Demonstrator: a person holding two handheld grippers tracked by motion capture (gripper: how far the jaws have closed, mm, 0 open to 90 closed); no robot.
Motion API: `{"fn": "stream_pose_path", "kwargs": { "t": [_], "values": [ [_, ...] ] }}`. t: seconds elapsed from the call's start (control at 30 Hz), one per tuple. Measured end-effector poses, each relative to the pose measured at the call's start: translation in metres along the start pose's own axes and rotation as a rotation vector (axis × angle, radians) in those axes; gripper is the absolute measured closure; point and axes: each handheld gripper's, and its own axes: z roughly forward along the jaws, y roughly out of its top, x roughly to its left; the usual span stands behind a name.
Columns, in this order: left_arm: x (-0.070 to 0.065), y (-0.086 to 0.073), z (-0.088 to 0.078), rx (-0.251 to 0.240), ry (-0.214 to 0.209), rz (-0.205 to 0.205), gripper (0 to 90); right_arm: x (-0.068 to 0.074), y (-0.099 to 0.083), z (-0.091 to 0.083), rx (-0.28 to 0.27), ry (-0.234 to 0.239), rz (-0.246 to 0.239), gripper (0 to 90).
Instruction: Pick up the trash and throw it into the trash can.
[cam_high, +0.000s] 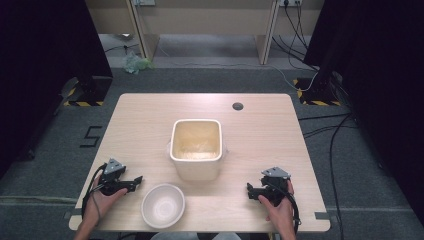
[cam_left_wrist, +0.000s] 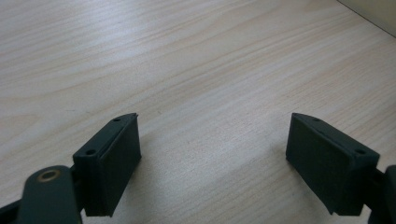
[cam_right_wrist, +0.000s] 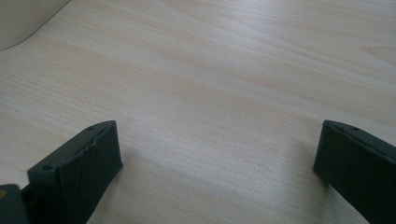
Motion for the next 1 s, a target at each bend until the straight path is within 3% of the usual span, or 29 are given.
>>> {"fn": "stream_pose_path", "kwargs": {
  "t": [0.47,0.67,1.0],
  "values": [
    [0.002,0.0,-0.001,0.002,-0.015,-0.018,16.1,0.0,0.0,0.0,0.0,0.0,0.0,0.8],
    [0.003,-0.001,-0.003,-0.004,-0.042,-0.035,15.9,0.0,0.0,0.0,0.0,0.0,0.0,0.8],
    [-0.005,0.005,-0.015,-0.029,-0.154,-0.069,17.2,0.0,0.0,0.0,-0.001,-0.001,-0.001,0.7]
  ]
}}
